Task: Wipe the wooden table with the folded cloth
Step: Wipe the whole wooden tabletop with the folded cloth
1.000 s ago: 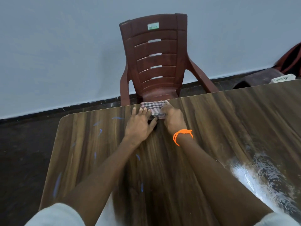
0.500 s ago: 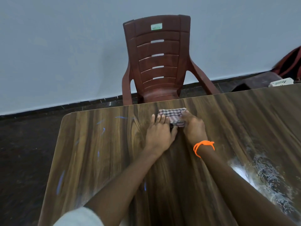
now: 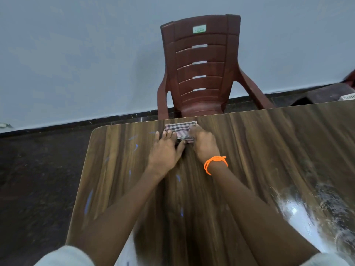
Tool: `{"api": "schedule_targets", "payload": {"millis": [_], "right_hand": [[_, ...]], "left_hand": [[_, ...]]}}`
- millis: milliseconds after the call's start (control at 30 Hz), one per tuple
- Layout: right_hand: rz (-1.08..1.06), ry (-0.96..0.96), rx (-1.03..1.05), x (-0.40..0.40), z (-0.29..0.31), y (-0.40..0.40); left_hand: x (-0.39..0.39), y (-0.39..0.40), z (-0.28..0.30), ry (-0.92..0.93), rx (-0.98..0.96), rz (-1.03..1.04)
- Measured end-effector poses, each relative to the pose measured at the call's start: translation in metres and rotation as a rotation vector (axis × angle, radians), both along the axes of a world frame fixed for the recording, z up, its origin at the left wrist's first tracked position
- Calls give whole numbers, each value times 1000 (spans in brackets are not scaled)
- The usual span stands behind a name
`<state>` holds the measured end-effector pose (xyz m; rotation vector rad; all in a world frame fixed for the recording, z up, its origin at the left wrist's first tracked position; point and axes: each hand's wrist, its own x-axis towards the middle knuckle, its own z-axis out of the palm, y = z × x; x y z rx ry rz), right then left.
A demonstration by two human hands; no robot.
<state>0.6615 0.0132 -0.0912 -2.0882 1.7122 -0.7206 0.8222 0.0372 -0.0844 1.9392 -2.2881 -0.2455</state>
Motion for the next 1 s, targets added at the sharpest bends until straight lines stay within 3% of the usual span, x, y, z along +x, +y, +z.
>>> {"api": "schedule_targets", "payload": {"millis": [100, 233, 467, 733, 900, 1000], "right_hand": [[43, -103, -87, -8, -7, 39], [51, -51, -115, -41, -20, 82], [-188, -52, -88, -76, -8, 99], [-177, 132, 17, -18, 11, 86], [-22, 40, 22, 10, 2, 120], [8, -30, -19, 10, -3, 153]], "left_hand": [[-3, 37, -4, 15, -11, 1], [-30, 86, -4, -8, 37, -30], [-88, 91, 6, 1, 86, -77], [-32, 57, 7, -117, 84, -144], [8, 114, -1, -173, 81, -90], [9, 152, -3, -95, 69, -60]]}}
